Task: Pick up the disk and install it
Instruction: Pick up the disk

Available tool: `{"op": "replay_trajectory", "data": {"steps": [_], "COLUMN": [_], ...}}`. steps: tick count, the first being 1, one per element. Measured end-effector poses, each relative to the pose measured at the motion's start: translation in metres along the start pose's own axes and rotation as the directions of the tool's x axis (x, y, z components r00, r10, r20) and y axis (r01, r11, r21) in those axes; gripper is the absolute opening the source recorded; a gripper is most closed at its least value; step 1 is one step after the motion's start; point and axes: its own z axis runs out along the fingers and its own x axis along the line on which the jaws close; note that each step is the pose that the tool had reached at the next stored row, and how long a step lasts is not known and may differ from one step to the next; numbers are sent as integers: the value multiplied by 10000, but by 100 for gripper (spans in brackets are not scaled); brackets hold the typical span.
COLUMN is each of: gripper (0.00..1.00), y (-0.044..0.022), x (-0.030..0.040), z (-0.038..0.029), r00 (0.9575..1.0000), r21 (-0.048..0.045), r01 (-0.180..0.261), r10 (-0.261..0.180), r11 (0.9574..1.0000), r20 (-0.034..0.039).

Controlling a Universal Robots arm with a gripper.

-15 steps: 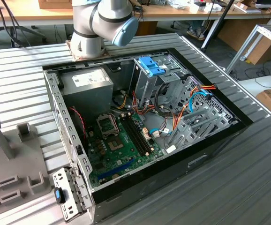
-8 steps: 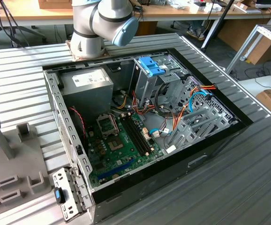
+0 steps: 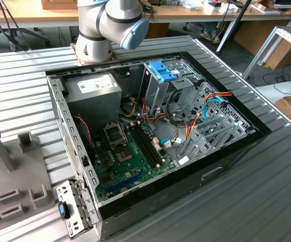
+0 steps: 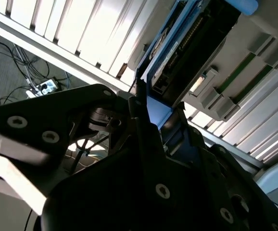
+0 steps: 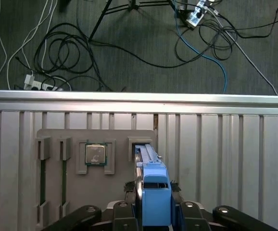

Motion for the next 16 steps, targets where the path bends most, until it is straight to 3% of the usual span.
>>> {"op": "replay_trajectory", "data": {"steps": [7, 8, 12, 14, 16], "gripper": [36, 36, 36, 36, 36], "y": [8, 10, 16, 18, 18], "x": [-11, -13, -20, -22, -22], "z": [-319, -415, -608, -680, -681], "r00": [10000, 10000, 10000, 10000, 10000], "r21": [24, 32, 48, 63, 64], "r01": [1, 1, 1, 2, 2], "r10": [-1, -1, -1, -2, -2], "r11": [10000, 10000, 10000, 10000, 10000], "r20": [0, 0, 0, 0, 0]}}
